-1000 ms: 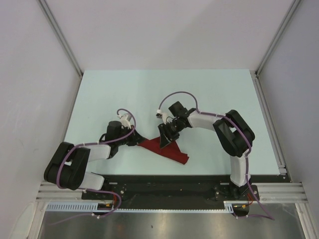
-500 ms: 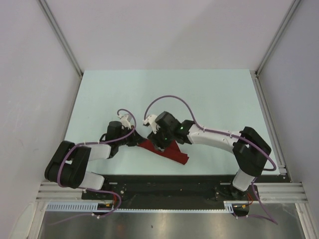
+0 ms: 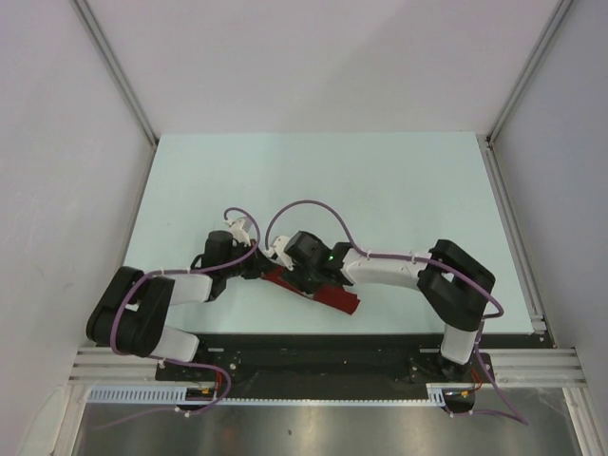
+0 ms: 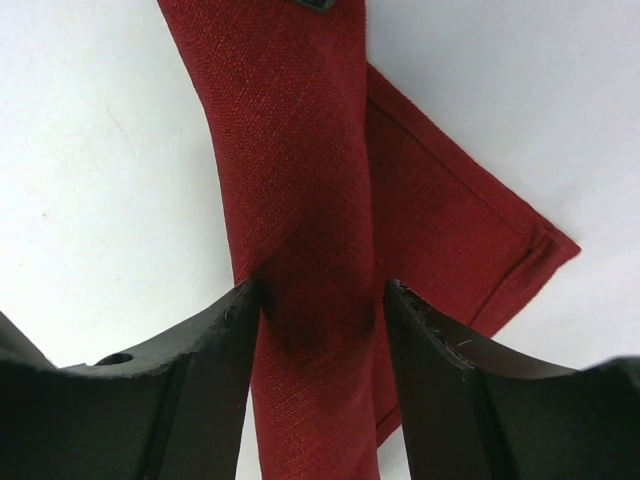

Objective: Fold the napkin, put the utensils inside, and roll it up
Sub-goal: Roll the napkin with the utensil

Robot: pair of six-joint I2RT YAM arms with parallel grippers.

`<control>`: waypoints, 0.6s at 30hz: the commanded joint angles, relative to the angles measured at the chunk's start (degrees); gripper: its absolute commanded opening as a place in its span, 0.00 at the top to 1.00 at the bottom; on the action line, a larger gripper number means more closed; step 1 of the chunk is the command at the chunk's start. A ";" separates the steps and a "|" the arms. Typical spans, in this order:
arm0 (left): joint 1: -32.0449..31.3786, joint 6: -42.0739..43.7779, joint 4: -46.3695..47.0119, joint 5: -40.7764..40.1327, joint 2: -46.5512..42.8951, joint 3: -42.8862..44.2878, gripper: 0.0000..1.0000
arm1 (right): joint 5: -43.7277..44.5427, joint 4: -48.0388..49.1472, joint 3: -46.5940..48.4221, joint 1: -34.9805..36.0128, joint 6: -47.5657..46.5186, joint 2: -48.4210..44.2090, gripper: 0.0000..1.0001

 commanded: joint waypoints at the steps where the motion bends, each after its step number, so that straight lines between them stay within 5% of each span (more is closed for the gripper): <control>1: -0.23 0.52 0.17 0.30 0.77 1.28 1.00 | -0.71 1.91 -0.30 0.39 -1.52 1.46 0.43; 4: -0.23 0.52 0.08 0.39 0.77 1.45 1.00 | -2.56 1.73 -0.39 0.48 -1.26 2.51 0.51; 5: -0.23 0.60 0.08 0.65 0.77 1.54 1.00 | -3.08 1.64 -0.21 0.40 -1.17 3.30 0.64; 7: -0.23 0.78 0.17 0.82 0.42 1.80 1.00 | -5.09 1.03 0.05 0.05 -0.29 4.27 0.76; 10: -0.14 1.65 -1.49 -0.49 -0.80 2.68 0.82 | -12.82 -0.81 1.19 -2.94 1.11 6.03 0.88; 11: -0.14 1.83 -2.11 -1.10 -2.20 2.86 0.64 | -15.11 -1.08 1.28 -3.90 1.81 6.20 0.90; 14: -0.05 3.33 -4.66 -5.66 -5.10 2.77 0.34 | -22.41 -1.70 1.46 -7.51 2.78 6.73 0.95; 18: 0.74 3.06 -4.22 -6.38 -6.35 1.63 0.20 | -32.69 -2.31 2.33 -13.12 3.75 8.57 0.97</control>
